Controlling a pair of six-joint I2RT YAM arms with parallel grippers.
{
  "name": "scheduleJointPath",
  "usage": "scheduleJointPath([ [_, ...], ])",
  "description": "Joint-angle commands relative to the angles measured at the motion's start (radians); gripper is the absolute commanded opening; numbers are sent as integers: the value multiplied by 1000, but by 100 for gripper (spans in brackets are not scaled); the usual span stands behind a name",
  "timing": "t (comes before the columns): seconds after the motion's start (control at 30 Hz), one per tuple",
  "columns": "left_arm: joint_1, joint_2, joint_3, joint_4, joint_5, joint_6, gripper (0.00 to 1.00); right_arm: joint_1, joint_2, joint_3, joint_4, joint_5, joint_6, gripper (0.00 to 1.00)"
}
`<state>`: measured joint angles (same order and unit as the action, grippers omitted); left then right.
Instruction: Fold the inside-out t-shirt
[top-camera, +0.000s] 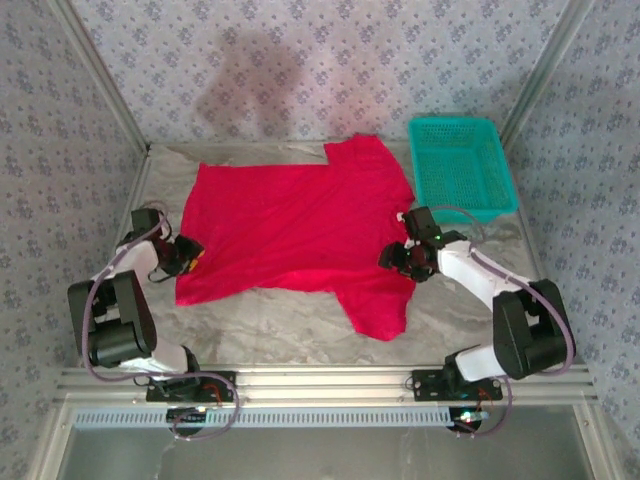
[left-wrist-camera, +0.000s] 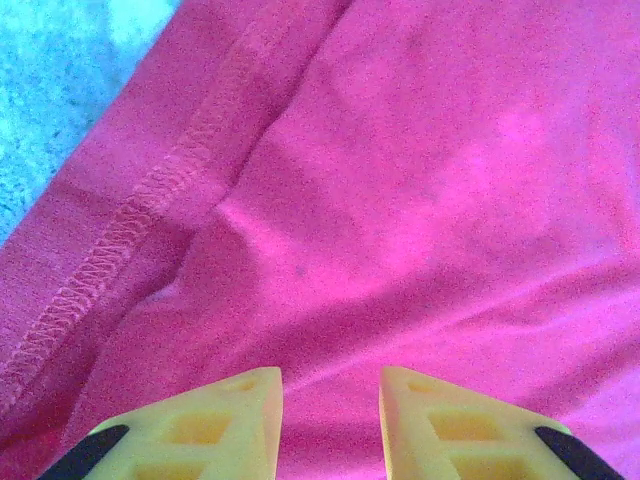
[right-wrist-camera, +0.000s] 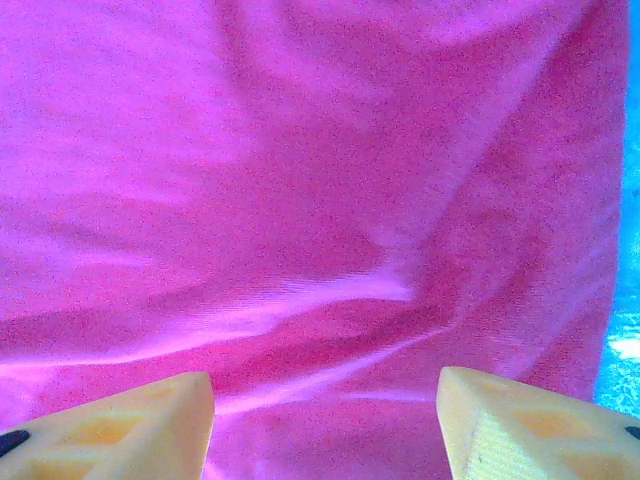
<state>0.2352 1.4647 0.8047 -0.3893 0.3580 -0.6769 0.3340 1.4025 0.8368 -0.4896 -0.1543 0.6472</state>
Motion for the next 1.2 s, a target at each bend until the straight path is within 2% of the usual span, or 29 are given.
scheduleJointPath([
  [0.0, -14, -20, 49, -57, -29, 17, 32, 8, 11, 90, 0, 23, -9, 64],
  [0.17, -13, 32, 54, -20, -4, -5, 36, 8, 192, 199, 79, -20, -61, 65],
  [0.3, 1, 97, 62, 0, 3, -12, 40, 0, 364, 281, 46, 2, -59, 64],
  [0.4, 36, 126, 38, 18, 7, -16, 41, -11, 403, 248, 34, 25, -43, 64],
  [0.5, 51, 119, 12, 20, -8, -10, 42, -18, 378, 194, 22, 48, -50, 64],
  [0.63, 49, 25, -7, -28, -43, -2, 44, -6, 254, 172, -60, 45, -98, 64],
  [0.8, 50, -165, 8, -247, -229, 18, 38, 77, -1, 94, -255, 116, -125, 67],
  [0.9, 55, -265, -11, -336, -307, 6, 39, 135, -148, -13, -328, 140, -73, 67],
  [1.03, 96, -324, -77, -350, -293, -1, 41, 184, -338, -161, -354, 134, 52, 63],
  [1.17, 118, -276, -126, -304, -238, -15, 41, 195, -477, -276, -330, 92, 109, 57],
])
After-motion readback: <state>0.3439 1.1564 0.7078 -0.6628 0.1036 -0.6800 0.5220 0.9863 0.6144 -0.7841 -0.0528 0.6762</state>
